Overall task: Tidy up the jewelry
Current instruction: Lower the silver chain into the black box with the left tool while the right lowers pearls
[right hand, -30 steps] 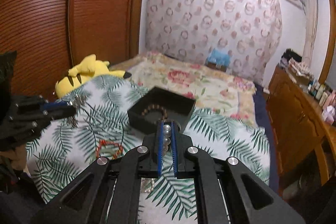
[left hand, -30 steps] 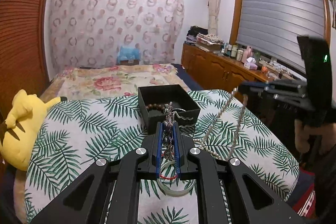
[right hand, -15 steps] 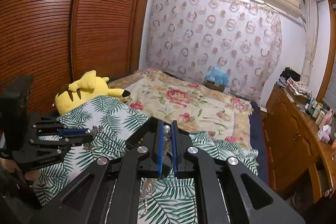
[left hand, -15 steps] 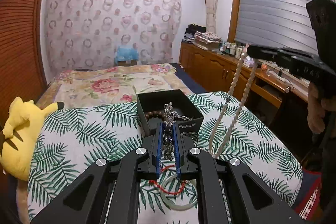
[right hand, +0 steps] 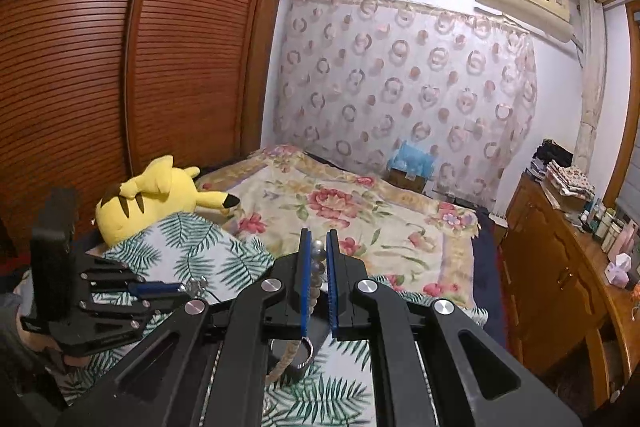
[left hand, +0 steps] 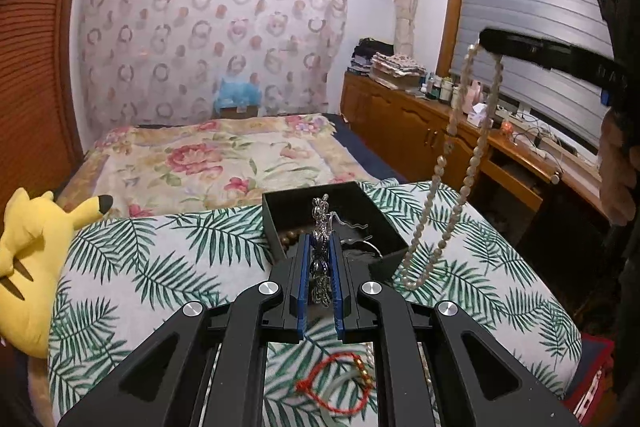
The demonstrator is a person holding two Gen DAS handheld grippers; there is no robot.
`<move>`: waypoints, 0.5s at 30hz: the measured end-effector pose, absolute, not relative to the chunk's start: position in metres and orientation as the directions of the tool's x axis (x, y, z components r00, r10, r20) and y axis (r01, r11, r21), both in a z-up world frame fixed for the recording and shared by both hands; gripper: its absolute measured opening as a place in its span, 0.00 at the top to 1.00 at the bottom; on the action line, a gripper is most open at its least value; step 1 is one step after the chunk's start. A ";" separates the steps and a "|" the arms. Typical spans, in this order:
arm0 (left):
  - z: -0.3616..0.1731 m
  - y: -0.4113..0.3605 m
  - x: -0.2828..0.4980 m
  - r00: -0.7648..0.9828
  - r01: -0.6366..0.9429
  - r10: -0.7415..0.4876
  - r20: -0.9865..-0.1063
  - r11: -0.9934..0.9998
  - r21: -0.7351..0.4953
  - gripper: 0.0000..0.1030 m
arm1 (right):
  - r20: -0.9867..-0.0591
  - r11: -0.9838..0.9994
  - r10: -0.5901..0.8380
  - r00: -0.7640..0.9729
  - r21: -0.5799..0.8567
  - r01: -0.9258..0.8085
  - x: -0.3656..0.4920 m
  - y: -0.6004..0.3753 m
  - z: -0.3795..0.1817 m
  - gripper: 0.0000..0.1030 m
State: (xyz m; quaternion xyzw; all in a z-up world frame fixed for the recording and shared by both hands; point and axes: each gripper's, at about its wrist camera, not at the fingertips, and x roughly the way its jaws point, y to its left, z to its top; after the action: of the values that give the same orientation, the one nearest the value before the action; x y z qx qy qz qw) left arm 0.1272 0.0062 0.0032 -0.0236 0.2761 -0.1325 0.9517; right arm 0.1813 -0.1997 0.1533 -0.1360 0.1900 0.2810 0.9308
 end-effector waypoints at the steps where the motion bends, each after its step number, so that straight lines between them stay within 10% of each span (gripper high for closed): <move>1: 0.003 0.007 0.130 0.811 0.238 -0.265 -0.521 0.964 -0.120 0.92 | -0.427 0.803 0.475 0.770 -0.147 -0.577 0.186 -0.198 0.155 0.92; 15: -0.013 0.003 0.167 0.777 0.231 -0.268 -0.569 0.963 -0.137 0.92 | -0.451 0.797 0.482 0.752 -0.132 -0.590 0.254 -0.178 0.135 0.92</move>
State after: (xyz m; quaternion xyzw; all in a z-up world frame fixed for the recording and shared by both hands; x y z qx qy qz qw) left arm 0.1668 0.0030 -0.0133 -0.0295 0.3062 -0.1324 0.9423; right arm 0.2536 -0.1776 0.1346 -0.1342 0.2014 0.2892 0.9262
